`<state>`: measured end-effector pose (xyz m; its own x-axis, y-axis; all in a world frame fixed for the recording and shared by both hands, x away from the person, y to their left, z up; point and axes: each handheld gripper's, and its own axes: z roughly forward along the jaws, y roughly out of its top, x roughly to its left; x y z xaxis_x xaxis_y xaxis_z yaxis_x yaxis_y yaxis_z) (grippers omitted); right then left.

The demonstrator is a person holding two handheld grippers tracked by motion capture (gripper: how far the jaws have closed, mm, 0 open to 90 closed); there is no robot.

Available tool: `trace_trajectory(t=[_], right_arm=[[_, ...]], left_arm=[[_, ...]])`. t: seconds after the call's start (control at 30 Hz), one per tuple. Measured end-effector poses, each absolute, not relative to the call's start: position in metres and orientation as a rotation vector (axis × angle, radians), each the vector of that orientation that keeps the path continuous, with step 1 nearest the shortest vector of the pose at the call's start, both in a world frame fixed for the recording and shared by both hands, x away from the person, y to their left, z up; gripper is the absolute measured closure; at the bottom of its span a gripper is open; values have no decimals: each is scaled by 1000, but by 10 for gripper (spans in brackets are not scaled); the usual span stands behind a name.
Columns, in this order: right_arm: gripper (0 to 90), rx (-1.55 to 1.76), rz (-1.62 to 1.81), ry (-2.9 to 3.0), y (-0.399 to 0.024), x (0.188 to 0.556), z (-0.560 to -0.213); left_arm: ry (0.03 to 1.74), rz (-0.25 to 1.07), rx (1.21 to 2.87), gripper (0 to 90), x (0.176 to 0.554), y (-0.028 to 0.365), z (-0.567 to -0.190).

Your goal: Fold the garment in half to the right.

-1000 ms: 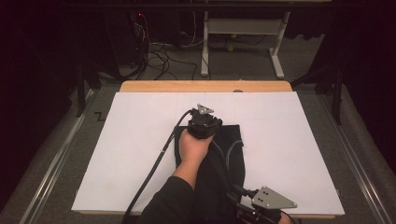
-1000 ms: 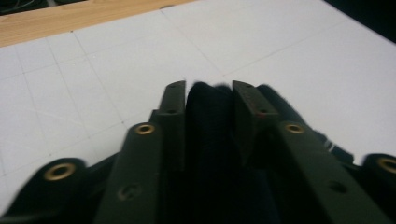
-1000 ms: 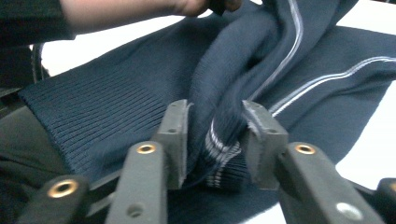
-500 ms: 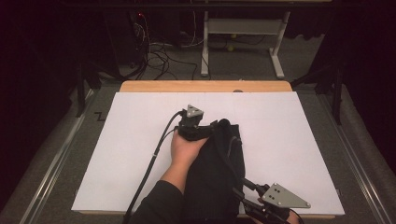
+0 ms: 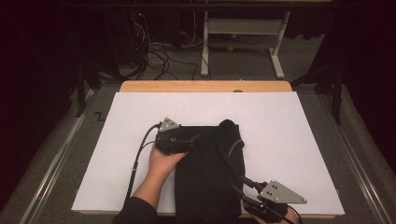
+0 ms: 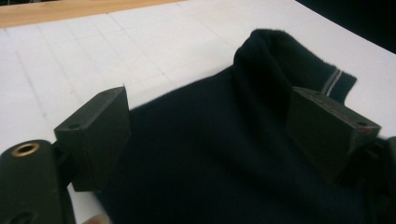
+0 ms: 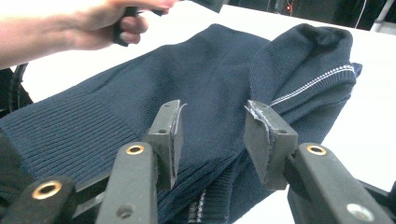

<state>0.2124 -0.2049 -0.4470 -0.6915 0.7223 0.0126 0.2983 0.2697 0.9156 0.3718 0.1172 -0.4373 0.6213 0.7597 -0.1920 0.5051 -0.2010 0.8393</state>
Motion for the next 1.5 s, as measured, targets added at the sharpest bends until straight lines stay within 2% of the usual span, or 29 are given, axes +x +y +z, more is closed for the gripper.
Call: trace_trajectory(t=[0.2,0.33,0.4,0.7,0.93,1.13,1.37,1.5], right_arm=[[596,936,1399,2140,-203,219,-448],[621,937,1386,2156,-200,225,-448],[633,931,1377,2167,-198,228,-448],[686,906,1315,2182,-184,249,-439],[758,900,1269,2190,-167,276,-427],[900,887,1217,2236,-143,302,-417],[900,860,1057,2304,-109,325,-418],[900,898,946,2325,-105,338,-427]], left_arm=[[1018,344,1845,109,354,154,-451],[1049,356,1834,58,343,179,-461],[1080,379,1833,0,339,191,-465],[1082,398,1802,0,310,232,-464],[1072,404,1768,0,298,245,-472],[1055,394,1767,0,298,247,-477],[1066,393,1713,0,294,255,-474],[1072,398,1718,0,293,256,-475]])
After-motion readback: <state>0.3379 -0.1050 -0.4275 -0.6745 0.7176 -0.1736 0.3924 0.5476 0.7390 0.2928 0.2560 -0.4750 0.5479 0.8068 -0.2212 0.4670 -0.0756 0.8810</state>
